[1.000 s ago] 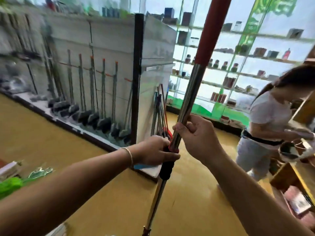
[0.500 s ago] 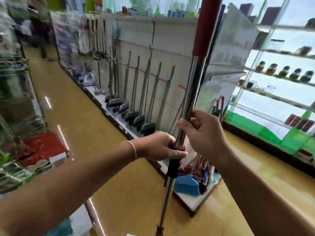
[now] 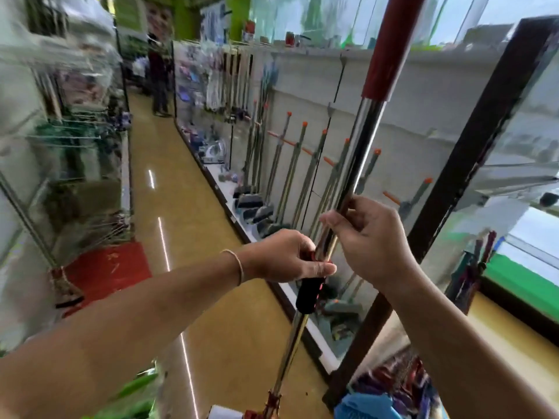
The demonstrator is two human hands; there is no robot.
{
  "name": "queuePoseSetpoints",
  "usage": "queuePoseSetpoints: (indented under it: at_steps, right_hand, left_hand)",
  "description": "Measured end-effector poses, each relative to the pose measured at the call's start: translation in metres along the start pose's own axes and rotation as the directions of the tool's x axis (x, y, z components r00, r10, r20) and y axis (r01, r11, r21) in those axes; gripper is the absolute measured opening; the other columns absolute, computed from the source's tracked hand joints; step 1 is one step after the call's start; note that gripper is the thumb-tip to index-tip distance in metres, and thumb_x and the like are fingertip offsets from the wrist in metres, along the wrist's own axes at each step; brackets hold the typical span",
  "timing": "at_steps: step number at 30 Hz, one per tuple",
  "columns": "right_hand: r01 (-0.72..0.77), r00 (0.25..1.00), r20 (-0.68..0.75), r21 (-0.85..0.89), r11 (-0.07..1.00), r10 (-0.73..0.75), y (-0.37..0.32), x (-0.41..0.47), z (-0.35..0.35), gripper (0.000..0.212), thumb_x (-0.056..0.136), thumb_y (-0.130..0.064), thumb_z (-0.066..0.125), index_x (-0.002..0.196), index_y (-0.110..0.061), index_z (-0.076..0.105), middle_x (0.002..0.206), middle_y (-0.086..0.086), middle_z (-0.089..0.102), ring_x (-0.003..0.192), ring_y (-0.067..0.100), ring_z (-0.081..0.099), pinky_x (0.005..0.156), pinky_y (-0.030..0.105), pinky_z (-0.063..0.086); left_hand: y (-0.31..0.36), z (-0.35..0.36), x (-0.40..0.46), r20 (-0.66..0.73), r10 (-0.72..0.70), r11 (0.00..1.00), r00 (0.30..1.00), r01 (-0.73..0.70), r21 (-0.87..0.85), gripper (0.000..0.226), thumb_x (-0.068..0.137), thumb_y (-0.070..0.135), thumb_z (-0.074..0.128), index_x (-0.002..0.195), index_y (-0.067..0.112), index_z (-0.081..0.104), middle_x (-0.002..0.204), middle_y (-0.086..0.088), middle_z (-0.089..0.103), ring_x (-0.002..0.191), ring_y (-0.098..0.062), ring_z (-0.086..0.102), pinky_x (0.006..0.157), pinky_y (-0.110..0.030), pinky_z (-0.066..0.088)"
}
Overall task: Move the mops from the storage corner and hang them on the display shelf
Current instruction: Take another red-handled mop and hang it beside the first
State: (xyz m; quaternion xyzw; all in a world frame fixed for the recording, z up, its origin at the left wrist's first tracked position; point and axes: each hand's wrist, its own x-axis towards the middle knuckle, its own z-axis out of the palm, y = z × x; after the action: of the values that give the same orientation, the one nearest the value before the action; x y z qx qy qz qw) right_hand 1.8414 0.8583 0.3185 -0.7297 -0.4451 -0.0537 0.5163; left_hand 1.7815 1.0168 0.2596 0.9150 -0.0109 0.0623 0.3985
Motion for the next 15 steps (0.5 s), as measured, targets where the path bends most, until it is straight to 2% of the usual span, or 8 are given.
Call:
queuePoseSetpoints:
  at_steps: [5, 7, 9, 12, 13, 15]
  right_hand:
    - [0.041, 0.995, 0.089, 0.079, 0.996, -0.048, 0.049, 0.068, 0.033, 0.008, 0.092, -0.01, 0.069, 0.086, -0.014, 0.069, 0.066, -0.01, 0.068, 0.054, -0.001, 0.061, 0.052, 0.012, 0.045]
    - [0.049, 0.99, 0.124, 0.119, 0.992, -0.063, 0.067, 0.096, 0.046, 0.011, 0.092, -0.013, 0.069, 0.084, -0.02, 0.068, 0.066, -0.018, 0.067, 0.056, -0.003, 0.061, 0.052, 0.01, 0.045]
    - [0.057, 0.982, 0.17, 0.143, 0.988, -0.082, 0.083, 0.127, 0.057, 0.008, 0.093, -0.018, 0.068, 0.086, -0.022, 0.069, 0.072, -0.013, 0.07, 0.064, 0.001, 0.065, 0.058, 0.016, 0.05]
    - [0.088, 0.961, 0.246, 0.169, 0.982, -0.128, 0.098, 0.168, 0.075, 0.004, 0.093, -0.021, 0.067, 0.093, -0.017, 0.07, 0.082, -0.001, 0.073, 0.077, 0.01, 0.07, 0.072, 0.034, 0.06]
    - [0.107, 0.952, 0.263, 0.191, 0.976, -0.155, 0.101, 0.181, 0.082, 0.005, 0.093, -0.021, 0.068, 0.092, -0.016, 0.07, 0.082, -0.001, 0.072, 0.076, 0.012, 0.07, 0.073, 0.037, 0.06]
    - [0.143, 0.933, 0.293, 0.229, 0.963, -0.209, 0.105, 0.206, 0.097, 0.006, 0.092, -0.02, 0.068, 0.087, -0.017, 0.07, 0.077, 0.0, 0.071, 0.071, 0.014, 0.069, 0.069, 0.039, 0.06]
  left_hand:
    - [-0.052, -0.029, 0.046, -0.047, -0.097, 0.995, 0.994, 0.098, 0.032, 0.07, 0.075, 0.073, 0.062, 0.084, 0.004, 0.067, 0.081, -0.023, 0.062, 0.067, -0.036, 0.058, 0.063, -0.049, 0.051]
    - [-0.066, -0.043, 0.062, -0.07, -0.157, 0.987, 0.985, 0.16, 0.035, 0.063, 0.077, 0.07, 0.063, 0.085, 0.008, 0.069, 0.082, -0.02, 0.064, 0.067, -0.03, 0.059, 0.067, -0.048, 0.053]
    - [-0.076, -0.058, 0.077, -0.105, -0.238, 0.969, 0.966, 0.243, 0.037, 0.053, 0.082, 0.061, 0.065, 0.09, 0.009, 0.07, 0.087, -0.017, 0.067, 0.072, -0.028, 0.061, 0.072, -0.045, 0.053]
    - [-0.085, -0.082, 0.094, -0.13, -0.332, 0.941, 0.934, 0.338, 0.029, 0.039, 0.089, 0.046, 0.066, 0.096, 0.008, 0.069, 0.094, -0.017, 0.068, 0.081, -0.029, 0.063, 0.081, -0.043, 0.054]
    - [-0.088, -0.091, 0.098, -0.145, -0.37, 0.926, 0.918, 0.376, 0.015, 0.037, 0.088, 0.046, 0.067, 0.097, 0.01, 0.07, 0.094, -0.015, 0.069, 0.081, -0.027, 0.063, 0.082, -0.043, 0.054]
    - [-0.096, -0.108, 0.104, -0.201, -0.435, 0.896, 0.878, 0.444, -0.001, 0.036, 0.086, 0.048, 0.069, 0.095, 0.014, 0.071, 0.085, -0.009, 0.068, 0.075, -0.02, 0.061, 0.075, -0.039, 0.053]
